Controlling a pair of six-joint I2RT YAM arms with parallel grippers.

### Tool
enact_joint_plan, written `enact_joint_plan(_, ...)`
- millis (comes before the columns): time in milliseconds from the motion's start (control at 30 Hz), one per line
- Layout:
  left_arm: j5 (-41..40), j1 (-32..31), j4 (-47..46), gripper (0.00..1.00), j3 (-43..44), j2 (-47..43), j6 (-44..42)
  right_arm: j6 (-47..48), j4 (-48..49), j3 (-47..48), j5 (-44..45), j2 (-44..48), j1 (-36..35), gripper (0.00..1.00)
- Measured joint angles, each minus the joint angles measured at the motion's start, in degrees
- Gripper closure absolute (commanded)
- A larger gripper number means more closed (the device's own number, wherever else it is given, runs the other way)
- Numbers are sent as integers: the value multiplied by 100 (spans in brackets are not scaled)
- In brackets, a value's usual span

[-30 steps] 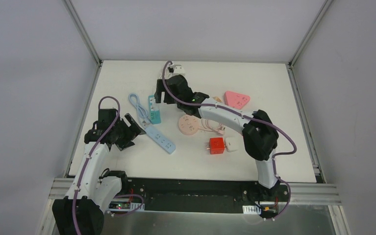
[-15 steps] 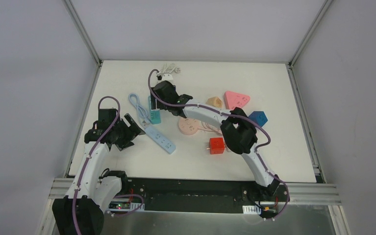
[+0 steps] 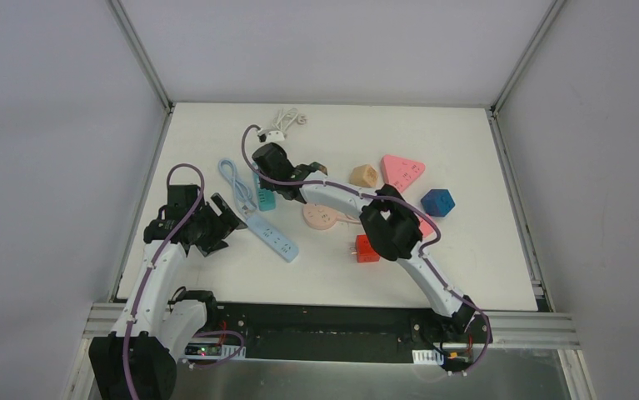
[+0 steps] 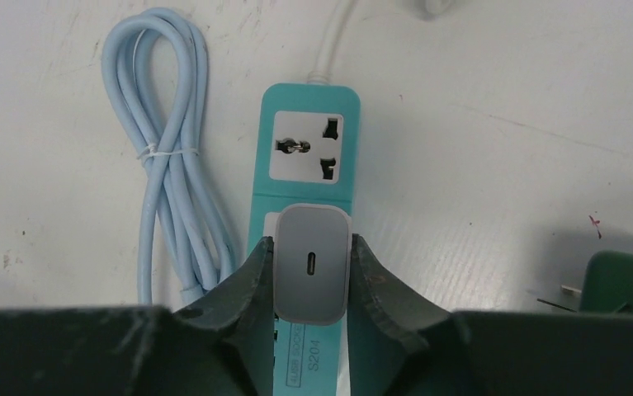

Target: Pull the plug off the socket

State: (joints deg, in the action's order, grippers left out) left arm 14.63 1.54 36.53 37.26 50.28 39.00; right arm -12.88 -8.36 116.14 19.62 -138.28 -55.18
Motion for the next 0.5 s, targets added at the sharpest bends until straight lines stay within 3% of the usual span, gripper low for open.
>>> enact_joint_plan(167,149,0,-273,22,0,114,173,31,109,-354,118,212,-4,87)
enact_joint_plan(300,470,-22,-1003,27,0,586,498,109,61,-1078,192,723,-4,87)
enact_joint_plan(433,608,-378,-1810,41,50,1353,831,175,-46,-1720,192,1209,4,81)
enact_joint_plan(500,632,-695,-2098,51,205,1864,953,181,-94,-1923,146,1381,2,71)
